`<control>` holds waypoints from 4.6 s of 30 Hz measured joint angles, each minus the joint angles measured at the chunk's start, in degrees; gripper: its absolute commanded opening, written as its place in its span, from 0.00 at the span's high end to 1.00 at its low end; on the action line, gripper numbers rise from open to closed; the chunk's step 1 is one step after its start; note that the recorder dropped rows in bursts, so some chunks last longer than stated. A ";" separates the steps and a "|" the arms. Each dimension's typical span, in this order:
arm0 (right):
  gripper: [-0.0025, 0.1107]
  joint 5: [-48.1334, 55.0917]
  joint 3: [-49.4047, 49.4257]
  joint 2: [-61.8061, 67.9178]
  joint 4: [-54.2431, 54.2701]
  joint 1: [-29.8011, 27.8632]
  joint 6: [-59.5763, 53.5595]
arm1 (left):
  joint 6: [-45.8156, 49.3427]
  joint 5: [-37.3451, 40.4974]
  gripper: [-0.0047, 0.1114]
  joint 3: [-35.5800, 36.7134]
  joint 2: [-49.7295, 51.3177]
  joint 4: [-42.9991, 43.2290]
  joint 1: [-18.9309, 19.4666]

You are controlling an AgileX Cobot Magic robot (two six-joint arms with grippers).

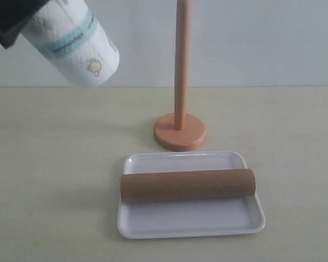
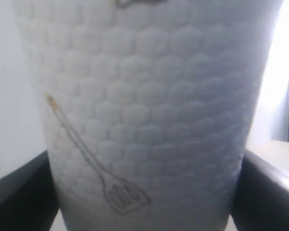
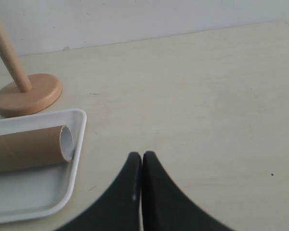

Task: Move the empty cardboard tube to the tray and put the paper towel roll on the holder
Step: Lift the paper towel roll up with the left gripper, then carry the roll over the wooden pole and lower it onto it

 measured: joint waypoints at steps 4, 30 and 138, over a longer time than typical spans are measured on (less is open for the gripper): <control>0.98 0.00 0.00 0.00 0.00 0.00 0.00 | -5.68 0.89 0.92 -4.44 -2.95 1.98 0.00; 0.98 0.00 0.00 0.00 0.60 0.00 0.35 | -32.00 8.62 0.92 -33.20 6.12 22.08 0.00; 0.98 0.00 0.00 0.00 0.82 0.00 0.44 | -15.83 32.68 0.92 -55.42 30.39 24.35 -23.03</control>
